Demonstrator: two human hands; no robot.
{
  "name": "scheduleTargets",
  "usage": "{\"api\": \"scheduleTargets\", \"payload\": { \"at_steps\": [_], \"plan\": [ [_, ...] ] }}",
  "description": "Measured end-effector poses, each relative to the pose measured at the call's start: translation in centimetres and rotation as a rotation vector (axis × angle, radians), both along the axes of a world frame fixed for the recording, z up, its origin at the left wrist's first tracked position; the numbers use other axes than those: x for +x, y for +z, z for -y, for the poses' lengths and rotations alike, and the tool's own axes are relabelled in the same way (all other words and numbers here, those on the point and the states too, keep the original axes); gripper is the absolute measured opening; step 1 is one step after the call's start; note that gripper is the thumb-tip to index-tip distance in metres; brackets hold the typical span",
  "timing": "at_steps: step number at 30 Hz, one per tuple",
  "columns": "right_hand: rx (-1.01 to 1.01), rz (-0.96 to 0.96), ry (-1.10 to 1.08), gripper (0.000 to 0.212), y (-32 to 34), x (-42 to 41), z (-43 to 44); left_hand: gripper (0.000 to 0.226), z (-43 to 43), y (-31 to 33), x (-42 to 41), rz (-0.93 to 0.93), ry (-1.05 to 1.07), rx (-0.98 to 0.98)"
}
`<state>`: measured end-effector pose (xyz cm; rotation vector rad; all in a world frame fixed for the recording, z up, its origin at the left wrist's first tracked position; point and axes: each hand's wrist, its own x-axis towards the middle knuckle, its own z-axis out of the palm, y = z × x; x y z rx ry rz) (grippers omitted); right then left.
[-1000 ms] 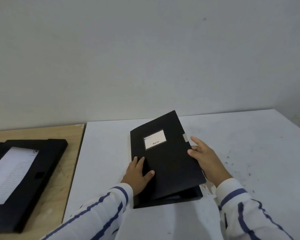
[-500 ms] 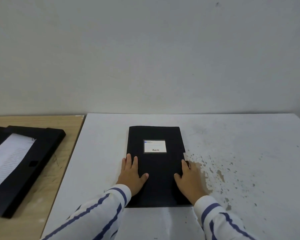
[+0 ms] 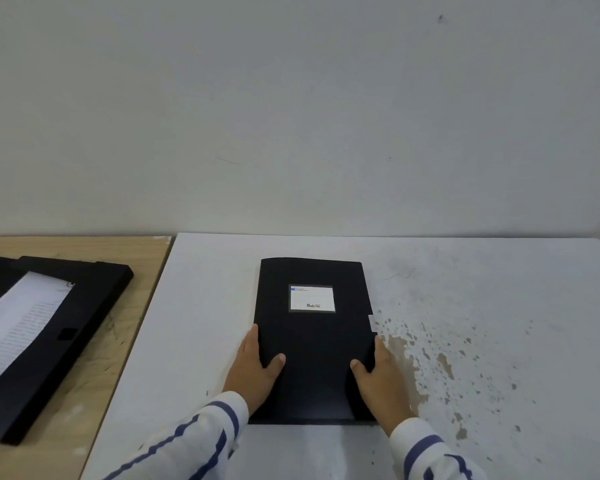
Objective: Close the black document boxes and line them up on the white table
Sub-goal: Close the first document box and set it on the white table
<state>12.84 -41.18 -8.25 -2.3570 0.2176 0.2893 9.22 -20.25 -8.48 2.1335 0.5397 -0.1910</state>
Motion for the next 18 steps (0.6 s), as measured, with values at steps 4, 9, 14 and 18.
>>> {"api": "scheduleTargets", "payload": {
  "at_steps": [4,9,14,18],
  "plan": [
    [-0.004,0.017,-0.023,0.062,0.5,2.0,0.6,0.077,0.5,0.5,2.2,-0.006,-0.013,0.012],
    [0.026,0.041,-0.031,0.056,1.1,6.3,2.4,0.078,2.2,0.8,6.5,0.009,-0.036,-0.011],
    [-0.002,0.031,-0.039,0.053,1.3,9.9,4.7,0.079,4.6,0.7,10.1,0.002,-0.056,-0.022],
    [-0.006,0.03,-0.024,0.055,0.9,11.7,5.6,0.08,5.6,0.3,12.2,-0.013,-0.051,-0.01]
  ]
}}
